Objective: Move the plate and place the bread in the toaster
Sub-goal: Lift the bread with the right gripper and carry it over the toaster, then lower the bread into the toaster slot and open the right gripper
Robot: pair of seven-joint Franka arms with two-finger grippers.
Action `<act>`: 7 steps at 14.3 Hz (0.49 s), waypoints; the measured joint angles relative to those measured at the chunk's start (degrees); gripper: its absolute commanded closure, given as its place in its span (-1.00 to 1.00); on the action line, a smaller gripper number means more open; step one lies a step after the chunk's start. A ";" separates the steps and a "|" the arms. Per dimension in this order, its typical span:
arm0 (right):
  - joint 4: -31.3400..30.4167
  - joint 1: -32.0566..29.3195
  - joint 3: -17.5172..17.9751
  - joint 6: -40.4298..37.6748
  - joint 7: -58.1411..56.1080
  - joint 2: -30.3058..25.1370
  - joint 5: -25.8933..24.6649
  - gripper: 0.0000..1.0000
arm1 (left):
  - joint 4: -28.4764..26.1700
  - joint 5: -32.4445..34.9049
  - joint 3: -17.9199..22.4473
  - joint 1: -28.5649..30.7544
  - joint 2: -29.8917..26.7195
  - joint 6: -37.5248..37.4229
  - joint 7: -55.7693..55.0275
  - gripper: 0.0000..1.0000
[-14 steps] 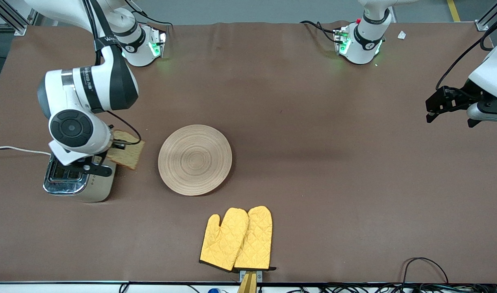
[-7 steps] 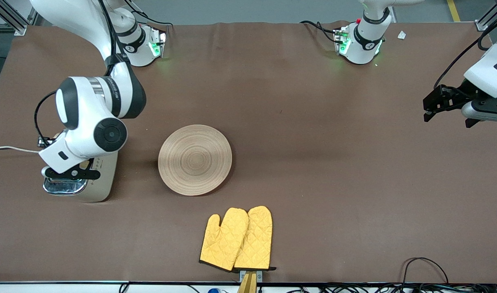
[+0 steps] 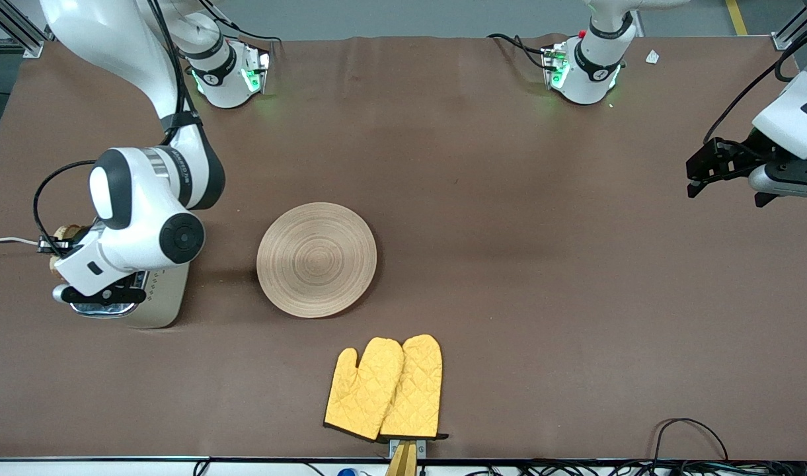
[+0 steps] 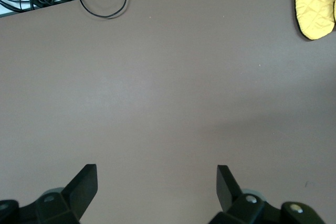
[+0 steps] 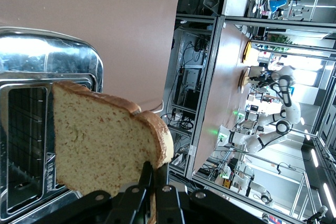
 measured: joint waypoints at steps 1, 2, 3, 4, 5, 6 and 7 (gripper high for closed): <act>-0.34 -0.01 0.05 0.00 0.00 0.03 0.00 0.99 | 0.00 0.00 0.00 0.01 0.02 -0.01 0.00 -1.00; -0.74 0.17 0.17 -0.02 0.01 0.09 0.01 0.99 | 0.00 0.00 0.03 0.03 0.05 -0.05 0.00 -1.00; -1.09 0.47 0.27 -0.16 0.03 0.23 0.02 0.99 | 0.00 0.00 0.08 0.07 0.08 -0.12 0.00 -1.00; -1.42 0.85 0.39 -0.41 0.19 0.44 0.07 0.99 | 0.00 0.00 0.15 0.13 0.12 -0.16 0.00 -1.00; -1.73 1.35 0.45 -0.74 0.58 0.63 0.20 0.99 | 0.00 0.00 0.24 0.19 0.15 -0.17 0.00 -1.00; -1.89 1.87 0.53 -1.31 1.17 0.75 0.47 0.99 | 0.00 0.00 0.33 0.22 0.18 -0.17 0.00 -1.00; -2.01 2.32 0.60 -1.90 1.59 0.78 0.84 0.99 | 0.00 0.00 0.40 0.23 0.20 -0.17 0.00 -1.00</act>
